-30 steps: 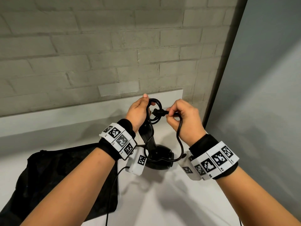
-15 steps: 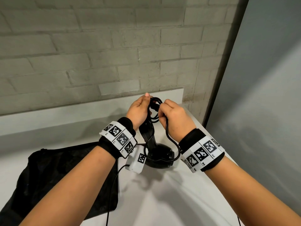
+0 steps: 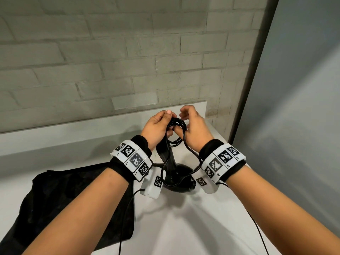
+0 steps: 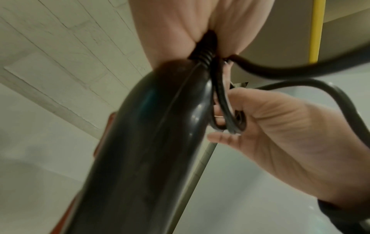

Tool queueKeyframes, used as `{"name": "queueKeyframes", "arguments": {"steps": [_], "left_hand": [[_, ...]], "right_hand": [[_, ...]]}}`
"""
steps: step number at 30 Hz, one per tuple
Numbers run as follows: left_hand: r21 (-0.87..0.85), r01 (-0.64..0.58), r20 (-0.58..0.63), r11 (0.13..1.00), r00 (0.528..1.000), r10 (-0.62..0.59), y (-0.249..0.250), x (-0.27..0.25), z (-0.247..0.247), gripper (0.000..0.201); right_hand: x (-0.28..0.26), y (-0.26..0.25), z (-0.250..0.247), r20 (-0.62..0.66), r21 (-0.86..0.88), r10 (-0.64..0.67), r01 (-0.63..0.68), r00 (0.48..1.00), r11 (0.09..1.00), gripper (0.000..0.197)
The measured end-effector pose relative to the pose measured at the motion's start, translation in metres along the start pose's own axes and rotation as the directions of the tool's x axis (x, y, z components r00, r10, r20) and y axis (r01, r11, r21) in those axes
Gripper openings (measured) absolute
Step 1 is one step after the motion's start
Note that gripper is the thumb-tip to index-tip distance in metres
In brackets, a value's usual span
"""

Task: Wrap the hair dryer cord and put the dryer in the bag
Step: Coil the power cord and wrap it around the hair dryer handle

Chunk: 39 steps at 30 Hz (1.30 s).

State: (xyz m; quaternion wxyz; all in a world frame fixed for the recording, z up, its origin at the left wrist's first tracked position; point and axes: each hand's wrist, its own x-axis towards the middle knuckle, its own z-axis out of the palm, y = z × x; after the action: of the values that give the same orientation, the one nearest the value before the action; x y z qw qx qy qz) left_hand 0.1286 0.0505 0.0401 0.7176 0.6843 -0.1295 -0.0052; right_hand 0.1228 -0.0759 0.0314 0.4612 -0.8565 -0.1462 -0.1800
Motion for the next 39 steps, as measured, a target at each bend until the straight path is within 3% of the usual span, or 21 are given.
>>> {"name": "queueKeyframes", "arguments": {"steps": [3,6,9,13,15,18,20,22,24,26,28,31,33,35,39], "left_hand": [[-0.017,0.035,0.064,0.999,0.997,-0.034,0.001,-0.001,-0.002,0.030],[-0.021,0.051,0.123,0.998,0.991,-0.048,0.003,-0.003,-0.002,0.034],[-0.063,0.083,0.094,0.995,0.993,-0.076,0.006,-0.003,-0.001,0.035],[-0.158,0.121,0.034,0.980,0.993,-0.117,0.008,-0.003,0.000,0.036],[-0.184,0.159,0.017,0.970,0.987,-0.159,0.009,-0.002,0.001,0.037],[-0.244,0.197,0.018,0.949,0.980,-0.199,0.011,-0.002,0.002,0.036],[-0.244,0.212,0.021,0.946,0.977,-0.213,0.011,-0.003,0.001,0.034],[-0.207,0.225,0.029,0.952,0.974,-0.224,0.010,-0.003,0.000,0.032],[-0.198,0.228,0.035,0.953,0.974,-0.225,0.010,-0.003,0.000,0.030],[-0.208,0.227,0.021,0.951,0.973,-0.228,0.010,-0.003,0.001,0.029],[-0.222,0.221,0.021,0.950,0.975,-0.222,0.011,-0.003,0.001,0.028],[-0.255,0.211,0.043,0.944,0.977,-0.206,0.010,-0.002,-0.001,0.028],[-0.247,0.213,0.045,0.945,0.977,-0.209,0.010,-0.002,-0.001,0.029],[-0.233,0.212,0.043,0.949,0.977,-0.208,0.009,-0.002,-0.001,0.029],[-0.247,0.214,0.062,0.945,0.977,-0.205,0.008,-0.002,-0.003,0.029]], "right_hand": [[0.003,0.003,0.006,0.151,0.088,0.004,-0.018,0.989,0.996,0.046],[0.006,0.004,0.010,0.191,0.171,0.020,-0.053,0.981,0.984,0.044],[0.007,0.004,0.003,0.234,0.125,0.035,-0.065,0.972,0.990,0.037],[0.001,0.023,-0.021,0.380,0.155,0.084,-0.153,0.921,0.976,0.020],[0.002,0.043,-0.031,0.349,0.012,0.173,-0.188,0.921,0.982,0.005],[-0.003,0.081,-0.045,0.220,-0.300,0.313,-0.241,0.924,0.923,0.020],[-0.009,0.101,-0.050,0.158,-0.399,0.442,-0.353,0.883,0.846,0.021],[-0.015,0.111,-0.046,0.197,-0.502,0.549,-0.398,0.812,0.768,0.022],[-0.020,0.106,-0.036,0.278,-0.618,0.599,-0.338,0.751,0.710,0.026],[-0.022,0.095,-0.024,0.318,-0.664,0.570,-0.251,0.758,0.704,0.032],[-0.022,0.081,-0.013,0.346,-0.537,0.481,-0.250,0.806,0.806,0.044],[-0.016,0.054,0.003,0.363,-0.135,0.258,-0.223,0.895,0.965,0.045],[-0.014,0.036,0.008,0.374,0.123,0.113,-0.171,0.921,0.978,0.039],[-0.012,0.028,0.008,0.384,0.273,0.034,-0.148,0.923,0.951,0.035],[-0.010,0.038,0.009,0.373,0.320,0.039,-0.167,0.927,0.933,0.027]]}}
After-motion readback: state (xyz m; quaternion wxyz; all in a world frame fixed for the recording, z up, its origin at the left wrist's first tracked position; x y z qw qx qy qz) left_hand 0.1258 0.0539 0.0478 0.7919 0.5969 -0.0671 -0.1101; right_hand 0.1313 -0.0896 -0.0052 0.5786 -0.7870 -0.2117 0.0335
